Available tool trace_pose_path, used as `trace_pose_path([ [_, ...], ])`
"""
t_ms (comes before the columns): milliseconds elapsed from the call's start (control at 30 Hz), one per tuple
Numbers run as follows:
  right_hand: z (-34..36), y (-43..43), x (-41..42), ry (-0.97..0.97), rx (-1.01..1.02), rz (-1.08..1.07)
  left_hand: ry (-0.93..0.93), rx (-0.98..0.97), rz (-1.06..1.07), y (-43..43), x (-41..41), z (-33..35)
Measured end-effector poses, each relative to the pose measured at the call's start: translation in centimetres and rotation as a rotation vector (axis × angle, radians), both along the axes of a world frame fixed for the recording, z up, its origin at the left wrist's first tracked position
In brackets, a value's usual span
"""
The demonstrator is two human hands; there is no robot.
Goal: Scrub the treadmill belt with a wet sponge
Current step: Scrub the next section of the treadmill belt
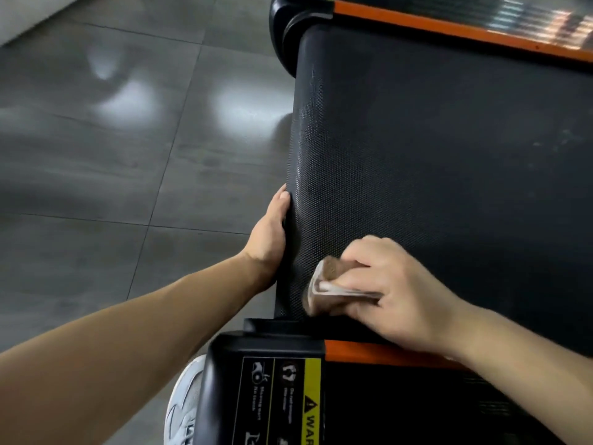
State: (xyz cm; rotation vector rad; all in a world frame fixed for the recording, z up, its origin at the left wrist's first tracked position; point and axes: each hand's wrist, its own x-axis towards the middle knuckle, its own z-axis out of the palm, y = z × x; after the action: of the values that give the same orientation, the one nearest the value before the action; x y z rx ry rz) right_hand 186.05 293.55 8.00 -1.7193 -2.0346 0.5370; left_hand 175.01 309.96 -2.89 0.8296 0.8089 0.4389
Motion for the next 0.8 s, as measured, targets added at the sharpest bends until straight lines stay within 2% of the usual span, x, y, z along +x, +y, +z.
trace_pose_path([
  [67,-0.4,0.7,1.5,-0.050,0.049,-0.075,0.028,0.012,0.013,0.1,0.0,-1.1],
  [133,-1.0,2.2,2.1,-0.090,0.149,-0.245,0.055,0.037,0.005,0.1,-0.2,-0.4],
  [200,-1.2,2.2,1.6,-0.058,0.168,-0.345,0.096,0.125,-0.012,-0.1,-0.2,1.2],
  [333,-0.6,-1.1,1.1,0.001,0.029,-0.217,0.185,0.363,-0.061,-0.3,0.3,3.2],
  [400,-0.7,-0.7,2.4,-0.056,0.065,-0.241,0.241,0.490,-0.079,-0.3,0.6,3.7],
  [467,-1.4,2.0,4.8,-0.132,0.176,-0.439,0.300,0.555,-0.119,-0.2,0.9,3.8],
  [533,-1.5,4.4,6.4,-0.116,0.157,-0.672,0.312,0.589,-0.134,0.1,1.2,4.2],
  [567,-1.7,4.5,6.5,-0.103,0.142,-0.684,0.296,0.604,-0.133,0.4,1.5,4.3],
  [700,-0.8,-1.1,3.1,-0.009,0.085,-0.291,0.417,0.753,-0.269,1.9,2.9,5.4],
  [800,-1.0,-1.1,4.2,-0.098,0.146,-0.179,0.465,0.831,-0.341,2.9,4.0,6.3],
])
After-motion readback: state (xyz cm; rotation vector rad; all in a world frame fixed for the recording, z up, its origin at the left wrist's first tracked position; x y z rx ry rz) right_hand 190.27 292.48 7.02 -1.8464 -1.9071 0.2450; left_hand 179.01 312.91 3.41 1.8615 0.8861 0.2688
